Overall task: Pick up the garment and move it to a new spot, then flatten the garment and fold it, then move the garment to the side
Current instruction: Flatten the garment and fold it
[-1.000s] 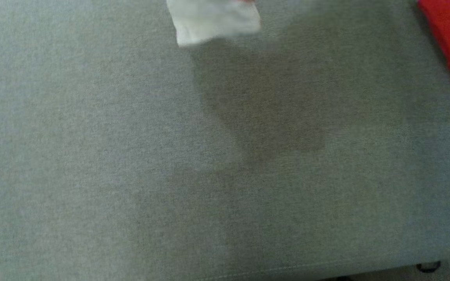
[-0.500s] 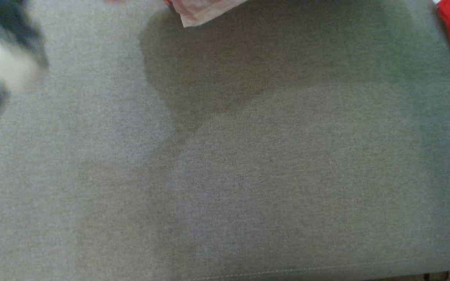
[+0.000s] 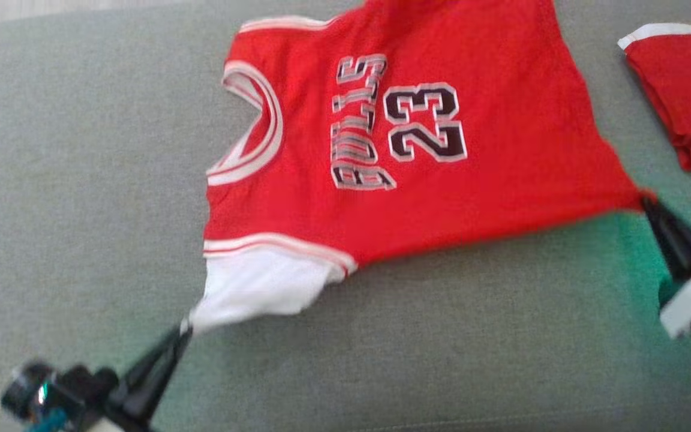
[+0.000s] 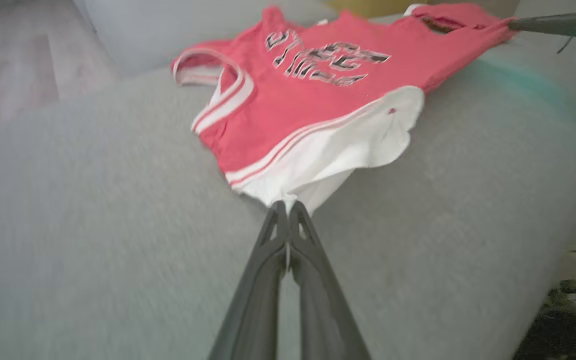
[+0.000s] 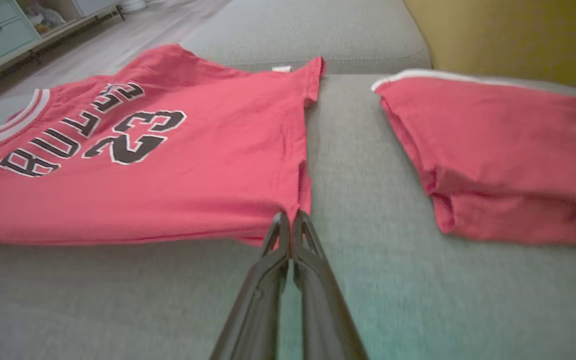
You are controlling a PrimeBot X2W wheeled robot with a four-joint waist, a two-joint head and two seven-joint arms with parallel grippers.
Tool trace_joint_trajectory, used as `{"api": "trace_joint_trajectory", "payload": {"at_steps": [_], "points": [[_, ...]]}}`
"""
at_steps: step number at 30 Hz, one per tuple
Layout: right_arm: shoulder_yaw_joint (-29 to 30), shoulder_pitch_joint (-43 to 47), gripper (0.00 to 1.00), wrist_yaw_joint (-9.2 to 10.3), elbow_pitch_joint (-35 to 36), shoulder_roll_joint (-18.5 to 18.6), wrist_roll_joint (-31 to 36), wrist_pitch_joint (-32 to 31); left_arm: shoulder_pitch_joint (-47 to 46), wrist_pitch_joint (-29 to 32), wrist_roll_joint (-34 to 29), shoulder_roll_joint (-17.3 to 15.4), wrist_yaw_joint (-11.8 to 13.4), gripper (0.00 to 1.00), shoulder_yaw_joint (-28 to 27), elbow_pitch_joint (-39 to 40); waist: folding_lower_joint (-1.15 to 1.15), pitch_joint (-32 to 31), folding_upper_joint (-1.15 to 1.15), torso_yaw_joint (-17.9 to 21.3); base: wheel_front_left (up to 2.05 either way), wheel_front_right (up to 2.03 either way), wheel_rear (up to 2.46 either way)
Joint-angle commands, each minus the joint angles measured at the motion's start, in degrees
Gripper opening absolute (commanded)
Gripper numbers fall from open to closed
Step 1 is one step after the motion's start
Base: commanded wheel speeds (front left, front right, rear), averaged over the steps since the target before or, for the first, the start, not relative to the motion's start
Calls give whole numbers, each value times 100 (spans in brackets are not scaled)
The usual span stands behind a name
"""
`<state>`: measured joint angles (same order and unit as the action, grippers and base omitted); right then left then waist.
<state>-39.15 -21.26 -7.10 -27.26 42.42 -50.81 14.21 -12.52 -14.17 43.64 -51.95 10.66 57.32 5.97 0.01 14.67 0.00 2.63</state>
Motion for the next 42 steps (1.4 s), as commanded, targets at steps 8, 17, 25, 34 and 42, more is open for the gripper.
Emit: {"api": "trace_joint_trajectory", "payload": {"at_steps": [8,17,25,34,42], "points": [[720,1376,0,-39,702,267,338,-49,485,-6,508,-488,115,0,-218,392,-1,-270,0,-85,0,0,0],[1670,1278,0,-39,1155,-212,716,-588,-722,29,113,-85,-271,0,-535,216,-1,17,0,-185,0,0,0],[2038,355,0,-39,1008,-605,1178,-1102,-2237,112,-392,433,-859,0,-682,-816,-1,471,0,-194,0,0,0],[1765,-389,0,-39,333,-888,1353,-1133,-3064,-32,-662,1127,-1219,0,-791,-1852,-1,556,0,-197,0,0,0],[1506,-490,100,-39,181,-995,1187,-395,-2820,-79,-771,1471,-961,100,-1193,-2237,-1,487,0,-175,0,0,0]]}}
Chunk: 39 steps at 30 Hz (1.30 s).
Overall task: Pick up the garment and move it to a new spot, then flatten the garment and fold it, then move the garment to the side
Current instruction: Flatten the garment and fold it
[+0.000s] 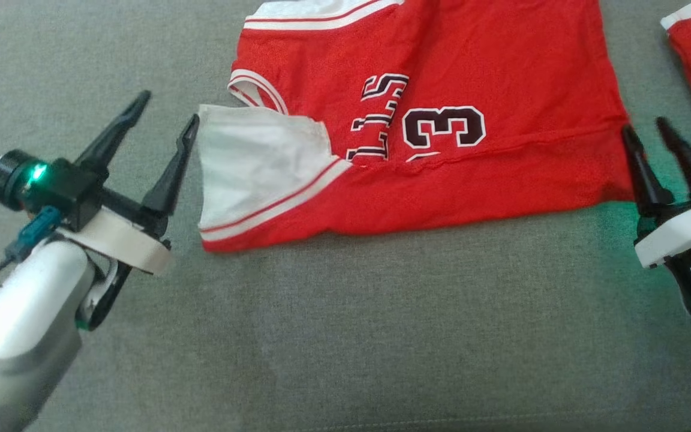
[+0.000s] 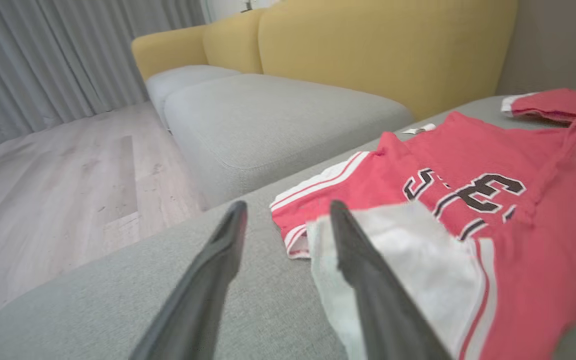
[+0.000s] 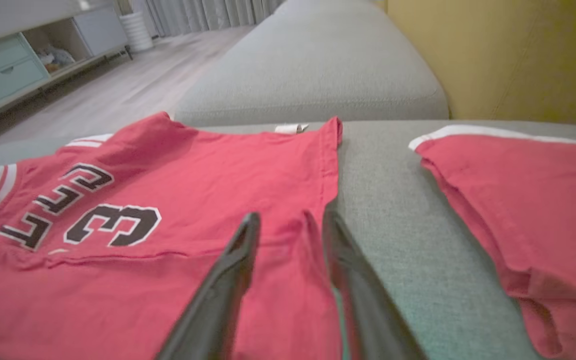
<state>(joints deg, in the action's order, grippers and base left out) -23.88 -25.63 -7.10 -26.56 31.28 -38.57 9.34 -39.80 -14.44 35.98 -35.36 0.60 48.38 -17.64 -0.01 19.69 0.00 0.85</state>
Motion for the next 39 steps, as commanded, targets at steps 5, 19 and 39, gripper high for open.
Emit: {"api": "trace_joint_trajectory", "payload": {"at_steps": [5,19,39], "points": [[113,98,100,-39,56,115,65,458,799,-54,0,46,389,100,-763,405,1,-157,0,35,0,0,0],[292,526,100,-39,21,-71,165,560,1990,-50,569,831,164,100,-872,-339,1,-251,0,132,0,0,0],[71,381,100,-39,-389,-147,-16,467,1306,11,559,1068,-492,0,-648,-1106,1,-28,0,52,0,0,0]]}}
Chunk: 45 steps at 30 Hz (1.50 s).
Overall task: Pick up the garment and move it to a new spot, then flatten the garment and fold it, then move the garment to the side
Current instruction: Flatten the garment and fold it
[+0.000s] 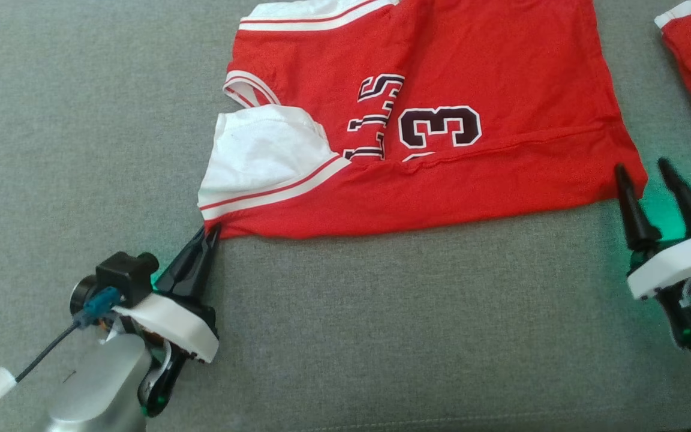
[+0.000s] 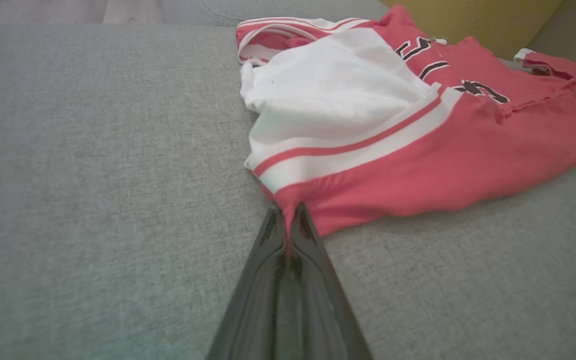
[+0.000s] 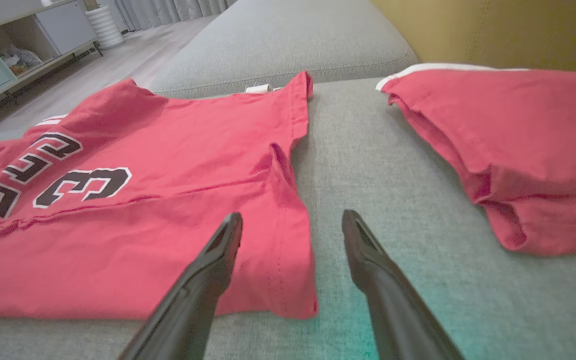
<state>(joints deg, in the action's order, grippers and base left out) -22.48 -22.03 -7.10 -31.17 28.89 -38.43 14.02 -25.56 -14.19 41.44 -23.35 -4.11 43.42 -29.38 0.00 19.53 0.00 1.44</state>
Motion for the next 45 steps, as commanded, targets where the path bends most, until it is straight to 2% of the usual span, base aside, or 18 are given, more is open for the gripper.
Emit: {"api": "trace_joint_trajectory", "payload": {"at_steps": [1,2,3,4,5,8,16,22,28,34,35,36,37,38,43,45], "points": [[-117,22,100,-39,27,83,-68,-62,-109,-17,17,-131,-37,0,-141,64,0,-28,0,-16,0,0,0],[-172,27,100,-39,-32,72,-113,-148,-95,-20,23,-127,-51,0,-132,64,0,-49,0,-25,0,0,0],[-218,34,78,-39,-105,54,-179,-257,-77,-24,29,-122,-62,0,-126,67,0,-71,0,-35,0,0,0],[-268,39,36,-39,-172,35,-261,-380,-55,-27,34,-115,-70,0,-120,73,0,-95,0,-48,0,0,0],[-327,44,0,-39,-218,22,-354,-498,-24,-31,40,-106,-76,0,-114,85,0,-126,0,-62,0,0,0],[-500,54,0,-39,-239,35,-618,-774,80,-39,79,-100,-87,0,-114,133,0,-209,0,-85,0,0,0],[-595,348,0,-39,-206,389,-913,-813,645,-19,322,-159,-21,0,-117,501,0,-575,0,-129,0,0,0],[-501,986,0,-39,-66,593,-1141,-881,1322,17,432,-381,216,0,-82,1012,0,-940,0,-132,0,0,0],[-397,1626,0,-39,304,828,-1240,-1028,2037,357,608,-687,474,0,36,1721,0,-1106,0,-94,0,0,0],[-88,2003,0,-39,558,819,-1085,-1174,2398,555,691,-961,720,0,36,2262,0,-1116,0,-86,0,0,0],[-28,2038,38,-39,584,793,-1039,-1194,2397,570,684,-976,747,0,33,2298,0,-1108,0,-88,0,0,0],[39,2066,100,-39,599,767,-976,-1214,2381,573,676,-976,779,0,22,2325,0,-1098,0,-92,0,0,0],[106,2087,100,-39,615,734,-908,-1238,2360,592,666,-975,802,33,23,2345,0,-1087,0,-93,0,0,0],[174,2102,100,-39,648,697,-841,-1267,2320,623,623,-985,830,100,38,2365,0,-1071,0,-94,0,0,0],[526,2147,100,-39,995,631,-649,-1281,2040,735,489,-1140,903,100,-40,2674,0,-939,0,-87,0,0,0],[752,2177,100,-39,1185,642,-531,-1267,1753,797,468,-1332,887,100,-223,2999,0,-839,0,-102,0,0,0]]}}
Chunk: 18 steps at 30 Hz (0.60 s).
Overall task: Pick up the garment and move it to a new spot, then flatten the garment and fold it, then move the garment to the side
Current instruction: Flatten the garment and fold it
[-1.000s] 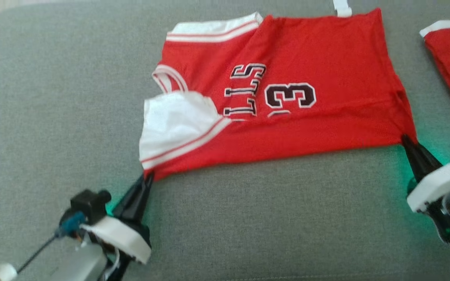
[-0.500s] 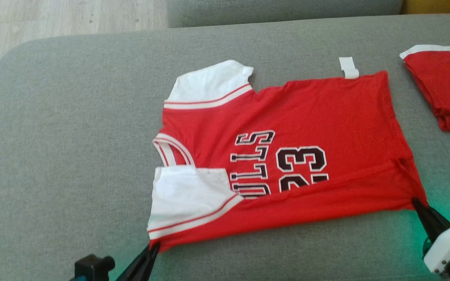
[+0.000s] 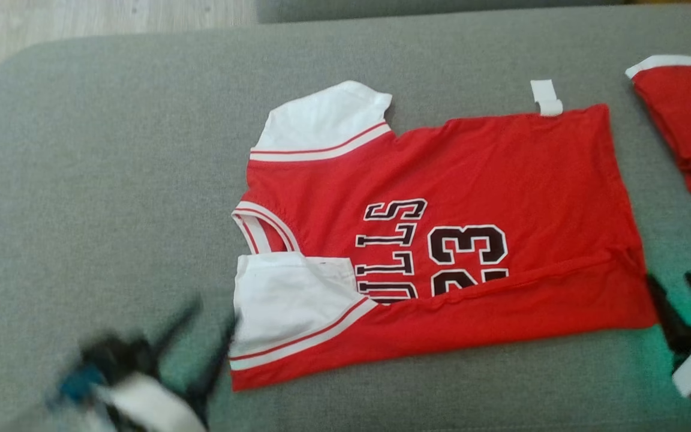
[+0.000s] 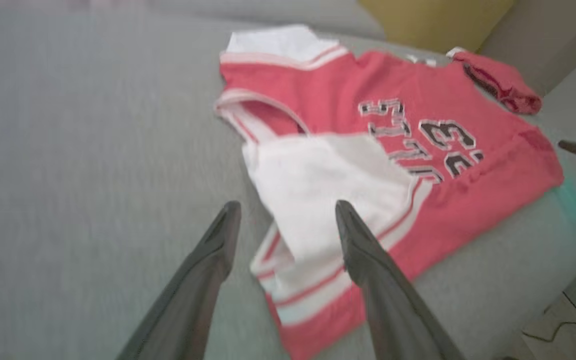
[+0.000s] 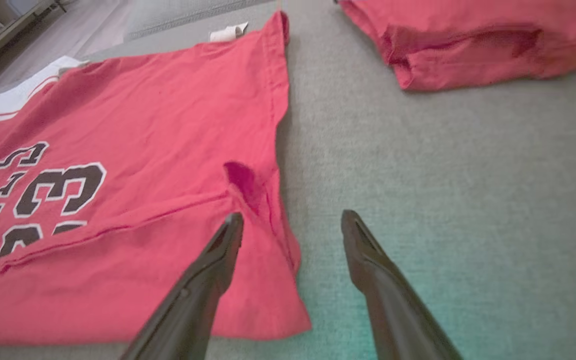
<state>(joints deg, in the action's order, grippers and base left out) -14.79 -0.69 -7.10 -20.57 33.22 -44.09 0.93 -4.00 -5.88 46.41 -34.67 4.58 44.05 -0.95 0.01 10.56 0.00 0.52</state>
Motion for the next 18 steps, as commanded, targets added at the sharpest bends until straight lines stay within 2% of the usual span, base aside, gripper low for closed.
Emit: {"api": "trace_joint_trajectory", "payload": {"at_steps": [1,5,9,13,16,18], "points": [[105,57,100,-39,210,207,103,43,-601,42,-66,-327,-19,100,-368,325,-1,115,0,-23,0,0,0],[480,9,100,-39,634,102,402,-50,-1754,684,-166,-729,-324,100,-621,877,-1,430,0,2,0,0,0],[698,-164,100,-39,1025,-61,726,-244,-3130,1688,-165,-752,-909,100,-470,719,-1,803,0,120,0,0,0],[801,-359,100,-39,1287,-200,944,-355,-4399,2396,124,-357,-1137,100,-310,-77,-1,1128,0,277,0,0,0],[872,-469,100,-39,1377,-298,1073,-376,-5129,2903,466,-36,-1187,100,-141,-820,-1,1322,0,412,0,0,0],[925,-544,100,-39,1354,-412,1187,-371,-5527,3035,628,132,-1199,100,-67,-1262,-1,1431,0,531,0,0,0]]}}
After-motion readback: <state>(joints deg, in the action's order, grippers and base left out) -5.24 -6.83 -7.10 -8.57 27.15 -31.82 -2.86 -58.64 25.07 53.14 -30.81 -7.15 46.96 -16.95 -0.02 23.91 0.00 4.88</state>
